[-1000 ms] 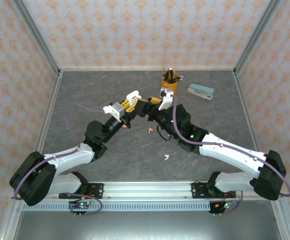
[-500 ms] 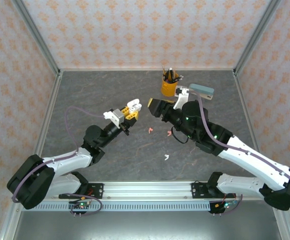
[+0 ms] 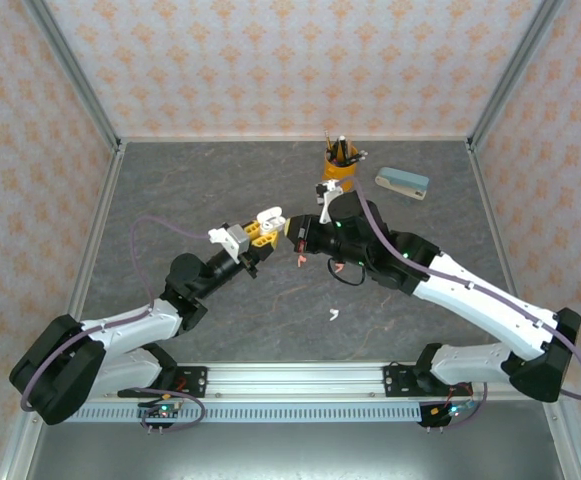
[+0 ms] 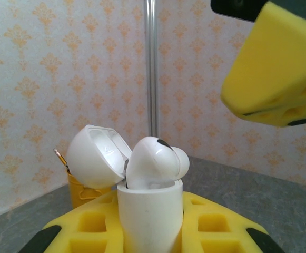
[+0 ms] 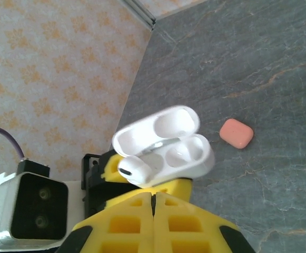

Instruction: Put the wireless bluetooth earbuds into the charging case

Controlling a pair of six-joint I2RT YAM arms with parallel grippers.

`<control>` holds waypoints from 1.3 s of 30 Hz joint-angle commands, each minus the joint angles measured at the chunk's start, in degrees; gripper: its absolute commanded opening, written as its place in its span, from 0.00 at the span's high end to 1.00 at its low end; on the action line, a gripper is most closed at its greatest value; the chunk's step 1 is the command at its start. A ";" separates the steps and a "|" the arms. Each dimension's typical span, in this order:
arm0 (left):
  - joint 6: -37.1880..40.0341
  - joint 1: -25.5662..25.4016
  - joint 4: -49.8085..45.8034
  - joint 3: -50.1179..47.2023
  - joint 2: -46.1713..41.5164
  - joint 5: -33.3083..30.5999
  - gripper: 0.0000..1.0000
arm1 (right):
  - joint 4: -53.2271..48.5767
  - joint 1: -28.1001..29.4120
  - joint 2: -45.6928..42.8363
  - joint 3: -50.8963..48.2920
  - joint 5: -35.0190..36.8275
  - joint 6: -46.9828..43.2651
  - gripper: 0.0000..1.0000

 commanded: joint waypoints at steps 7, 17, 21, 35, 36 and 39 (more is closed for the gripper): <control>0.07 -0.48 -0.11 -0.70 -1.17 1.78 1.00 | -1.11 -0.17 5.41 6.57 -1.93 -2.76 0.99; -0.08 -0.57 -0.29 -0.73 -1.32 1.72 1.00 | -0.94 -0.18 9.51 8.29 -3.09 -3.50 0.99; -0.04 -0.61 -0.38 -0.73 -1.40 1.54 1.00 | -1.28 -0.15 9.70 8.07 -3.15 -3.73 0.99; -0.04 -0.66 -0.11 -0.55 -1.13 1.22 1.00 | -4.03 -0.15 4.02 7.66 2.83 -5.51 0.99; -0.03 -0.65 -0.11 -0.46 -0.96 1.19 1.00 | -4.55 -0.14 4.02 7.80 1.72 -5.29 0.99; 0.19 -0.65 -0.18 -0.46 -1.10 0.95 1.00 | -5.51 -0.19 4.28 7.60 -2.47 -4.91 0.99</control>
